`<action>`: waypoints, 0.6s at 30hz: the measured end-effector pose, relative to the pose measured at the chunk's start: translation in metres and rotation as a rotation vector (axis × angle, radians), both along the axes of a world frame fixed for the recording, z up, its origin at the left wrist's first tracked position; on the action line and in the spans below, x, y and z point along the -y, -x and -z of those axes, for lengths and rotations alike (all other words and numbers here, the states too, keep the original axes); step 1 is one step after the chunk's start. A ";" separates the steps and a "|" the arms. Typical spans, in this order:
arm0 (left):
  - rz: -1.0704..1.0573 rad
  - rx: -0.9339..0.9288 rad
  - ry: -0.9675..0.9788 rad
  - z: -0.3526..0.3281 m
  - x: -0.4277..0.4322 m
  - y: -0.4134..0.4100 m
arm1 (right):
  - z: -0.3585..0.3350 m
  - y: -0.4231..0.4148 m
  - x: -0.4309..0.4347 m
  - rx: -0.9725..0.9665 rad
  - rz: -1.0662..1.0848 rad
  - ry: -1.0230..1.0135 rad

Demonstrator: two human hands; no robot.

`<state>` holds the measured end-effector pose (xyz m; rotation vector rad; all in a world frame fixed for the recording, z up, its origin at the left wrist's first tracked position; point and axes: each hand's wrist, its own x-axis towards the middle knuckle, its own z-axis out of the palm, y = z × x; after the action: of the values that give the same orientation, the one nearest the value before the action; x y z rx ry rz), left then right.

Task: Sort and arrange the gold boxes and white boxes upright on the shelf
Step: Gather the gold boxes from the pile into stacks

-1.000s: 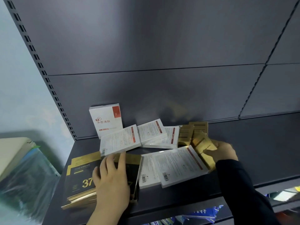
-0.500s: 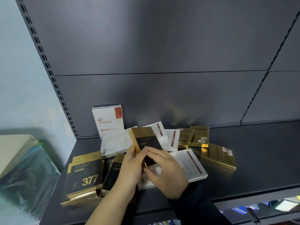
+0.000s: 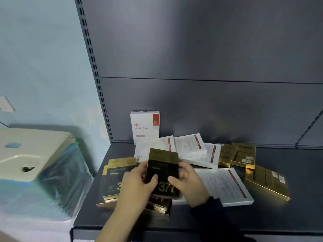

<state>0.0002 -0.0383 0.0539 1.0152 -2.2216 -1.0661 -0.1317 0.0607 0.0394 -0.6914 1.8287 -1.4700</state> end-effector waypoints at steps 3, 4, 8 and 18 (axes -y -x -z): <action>-0.101 0.197 0.207 0.007 0.004 -0.003 | 0.018 0.000 0.004 -0.153 0.024 -0.181; -0.114 0.218 0.231 0.010 0.005 -0.003 | 0.022 -0.001 0.005 -0.217 0.024 -0.231; -0.118 0.155 0.271 0.013 0.004 -0.002 | 0.024 -0.013 0.008 -0.416 0.044 -0.273; -0.016 0.099 0.320 0.019 0.004 0.019 | -0.010 0.092 -0.031 -0.258 0.352 -0.283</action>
<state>-0.0189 -0.0426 0.0354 0.9589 -2.3610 -0.6355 -0.2240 0.0917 0.0489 -0.4495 2.3978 -1.3376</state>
